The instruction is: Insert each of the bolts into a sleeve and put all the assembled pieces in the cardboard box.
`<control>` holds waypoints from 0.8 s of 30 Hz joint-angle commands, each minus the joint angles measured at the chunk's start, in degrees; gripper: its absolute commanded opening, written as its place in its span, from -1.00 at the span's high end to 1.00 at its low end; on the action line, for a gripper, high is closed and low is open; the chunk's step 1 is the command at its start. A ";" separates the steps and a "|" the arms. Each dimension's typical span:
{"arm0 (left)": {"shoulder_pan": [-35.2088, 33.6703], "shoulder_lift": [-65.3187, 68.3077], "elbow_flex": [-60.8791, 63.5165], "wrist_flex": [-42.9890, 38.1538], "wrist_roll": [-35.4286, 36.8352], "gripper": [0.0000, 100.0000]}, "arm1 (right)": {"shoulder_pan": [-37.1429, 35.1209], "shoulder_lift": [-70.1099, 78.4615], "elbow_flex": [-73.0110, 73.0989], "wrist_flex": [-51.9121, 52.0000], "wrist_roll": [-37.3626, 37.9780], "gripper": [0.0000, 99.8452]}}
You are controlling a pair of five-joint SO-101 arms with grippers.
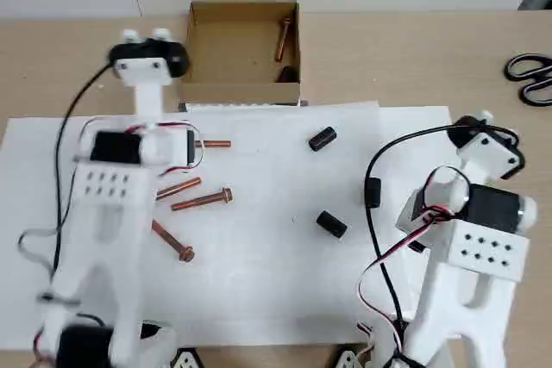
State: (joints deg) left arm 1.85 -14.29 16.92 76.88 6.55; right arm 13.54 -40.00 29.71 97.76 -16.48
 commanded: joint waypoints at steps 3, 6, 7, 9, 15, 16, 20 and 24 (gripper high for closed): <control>0.18 6.59 -5.05 0.88 -12.22 0.99 | 3.74 -1.36 -0.35 0.13 0.44 1.00; 1.05 8.09 -4.97 0.97 -19.96 0.99 | 5.85 -1.36 -0.26 0.04 0.44 1.00; 1.58 8.70 -4.88 1.23 -23.74 0.99 | 6.29 -1.36 -0.18 -0.04 0.44 1.00; 2.37 9.58 -4.88 3.69 -31.03 0.99 | 6.99 -1.36 0.00 -0.57 0.44 1.00; 3.25 11.69 -4.88 8.53 -49.85 0.99 | 7.25 -1.01 0.00 -0.92 0.44 1.00; 3.25 11.87 -4.88 9.67 -52.66 0.99 | 7.25 -1.10 0.00 -1.45 0.44 1.00; 3.34 12.13 -4.88 13.27 -59.78 0.99 | 7.25 -1.36 0.00 -1.89 0.35 1.00; 3.34 12.40 -4.79 13.27 -63.38 0.99 | 7.25 -1.36 0.00 -1.80 0.35 1.00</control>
State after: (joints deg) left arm 4.84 -1.89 14.46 89.63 -54.64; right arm 20.22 -40.00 30.07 96.88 -16.48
